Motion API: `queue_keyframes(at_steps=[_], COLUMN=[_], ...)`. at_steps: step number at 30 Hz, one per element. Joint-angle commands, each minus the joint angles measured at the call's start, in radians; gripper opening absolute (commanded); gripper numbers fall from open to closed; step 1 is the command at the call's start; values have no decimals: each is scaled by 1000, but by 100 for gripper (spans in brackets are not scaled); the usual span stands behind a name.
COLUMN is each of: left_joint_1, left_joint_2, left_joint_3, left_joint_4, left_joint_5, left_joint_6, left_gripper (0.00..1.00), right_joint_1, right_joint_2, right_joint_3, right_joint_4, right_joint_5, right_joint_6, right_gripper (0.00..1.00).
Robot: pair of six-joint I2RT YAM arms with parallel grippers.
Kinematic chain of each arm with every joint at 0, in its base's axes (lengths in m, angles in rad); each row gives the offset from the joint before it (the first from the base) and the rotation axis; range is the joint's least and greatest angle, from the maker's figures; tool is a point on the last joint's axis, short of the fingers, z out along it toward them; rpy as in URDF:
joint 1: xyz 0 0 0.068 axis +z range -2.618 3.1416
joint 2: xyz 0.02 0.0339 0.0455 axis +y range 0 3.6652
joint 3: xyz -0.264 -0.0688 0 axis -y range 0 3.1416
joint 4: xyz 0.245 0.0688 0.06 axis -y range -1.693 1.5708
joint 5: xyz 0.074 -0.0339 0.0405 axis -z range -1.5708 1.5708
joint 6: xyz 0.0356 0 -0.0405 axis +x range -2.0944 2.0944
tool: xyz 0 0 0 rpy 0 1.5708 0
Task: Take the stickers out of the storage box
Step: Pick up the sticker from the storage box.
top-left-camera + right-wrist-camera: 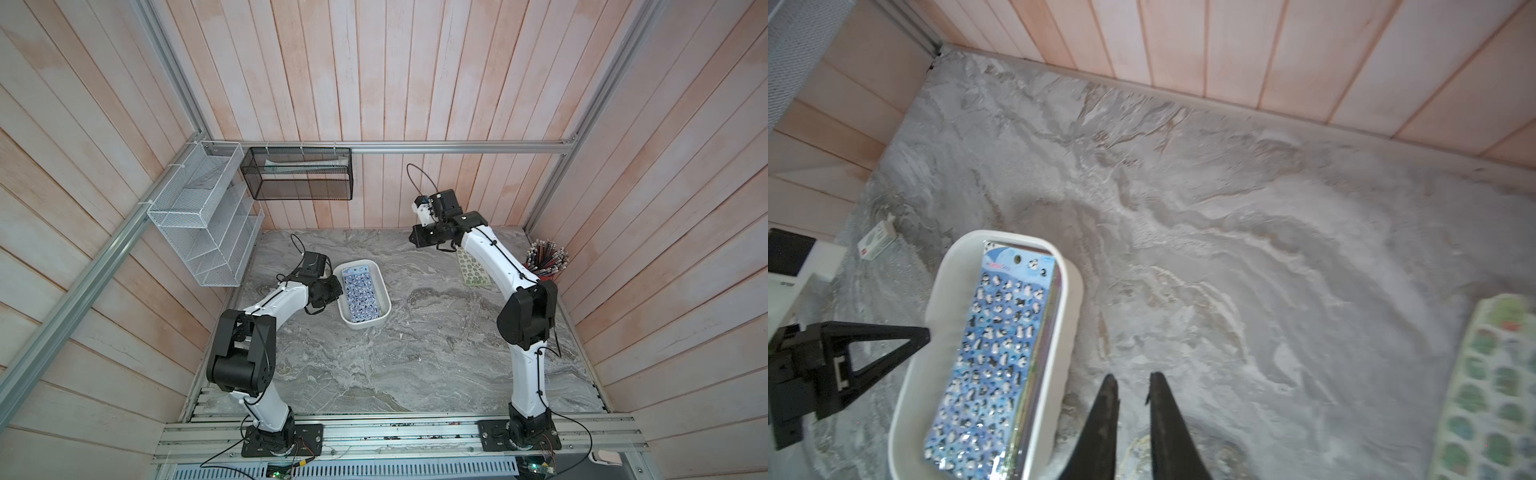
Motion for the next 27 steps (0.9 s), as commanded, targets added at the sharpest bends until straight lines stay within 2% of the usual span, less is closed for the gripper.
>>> queue_keyframes(at_steps=[1, 6, 10, 14, 23, 27], left_joint_1=[8, 7, 10, 10, 10, 11], left_joint_2=[-21, -10, -7, -3, -5, -4], left_joint_3=[-19, -14, -13, -16, -23, -24], left_joint_4=[2, 3, 3, 3, 8, 10], left_joint_5=[4, 6, 0, 0, 0, 3], left_joint_6=[-11, -11, -11, -13, -17, -18], left_gripper=[0, 0, 0, 0, 0, 0], right_joint_1=[55, 143, 178, 213, 256, 267], right_joint_2=[6, 35, 67, 101, 193, 225], right_joint_3=[-53, -125, -144, -145, -77, -49], right_joint_4=[76, 135, 150, 160, 118, 96], right_joint_5=[-10, 0, 15, 39, 119, 148], right_joint_6=[60, 94, 114, 120, 112, 102], right_gripper=[11, 6, 5, 15, 14, 19])
